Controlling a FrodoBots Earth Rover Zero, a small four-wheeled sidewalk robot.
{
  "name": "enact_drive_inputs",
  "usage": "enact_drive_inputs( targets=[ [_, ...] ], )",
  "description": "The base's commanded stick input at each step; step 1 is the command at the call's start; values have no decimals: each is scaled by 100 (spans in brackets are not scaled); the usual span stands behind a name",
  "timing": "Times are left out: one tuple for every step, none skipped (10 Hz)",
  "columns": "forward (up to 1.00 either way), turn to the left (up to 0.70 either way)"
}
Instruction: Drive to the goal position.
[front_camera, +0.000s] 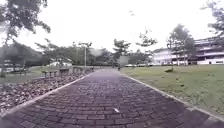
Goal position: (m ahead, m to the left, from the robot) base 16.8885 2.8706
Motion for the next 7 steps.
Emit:
enact_drive_inputs(
  targets=[
    [70,0],
    [70,0],
    [70,0],
    [70,0],
    [70,0],
    [70,0],
    [70,0]
  ],
)
